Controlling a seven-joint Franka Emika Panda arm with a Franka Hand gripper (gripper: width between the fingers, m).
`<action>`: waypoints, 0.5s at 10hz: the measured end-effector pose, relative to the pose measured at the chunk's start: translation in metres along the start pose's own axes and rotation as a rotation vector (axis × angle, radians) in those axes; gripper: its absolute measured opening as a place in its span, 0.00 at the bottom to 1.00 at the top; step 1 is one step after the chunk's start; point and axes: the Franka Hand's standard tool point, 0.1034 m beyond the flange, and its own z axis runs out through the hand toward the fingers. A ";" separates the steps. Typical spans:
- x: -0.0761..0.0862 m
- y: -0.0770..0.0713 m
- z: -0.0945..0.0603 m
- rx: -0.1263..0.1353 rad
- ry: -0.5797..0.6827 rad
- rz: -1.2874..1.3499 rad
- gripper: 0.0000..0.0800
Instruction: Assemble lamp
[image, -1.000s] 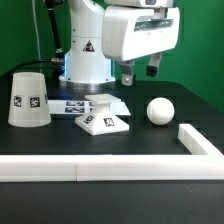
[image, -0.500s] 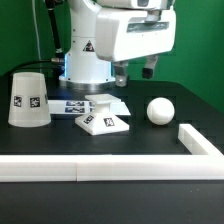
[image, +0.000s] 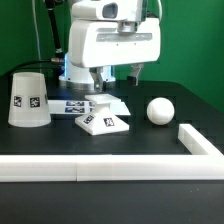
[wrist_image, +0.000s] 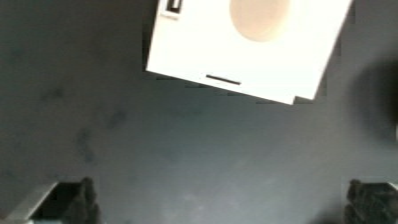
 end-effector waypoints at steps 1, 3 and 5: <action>0.000 0.000 0.000 0.001 0.000 0.031 0.87; -0.016 0.001 0.006 0.007 -0.015 0.038 0.87; -0.033 0.001 0.011 0.012 -0.019 -0.012 0.87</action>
Offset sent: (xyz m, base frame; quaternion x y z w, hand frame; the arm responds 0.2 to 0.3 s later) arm -0.0365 -0.0231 -0.0054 0.0115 0.0118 -0.0476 0.9987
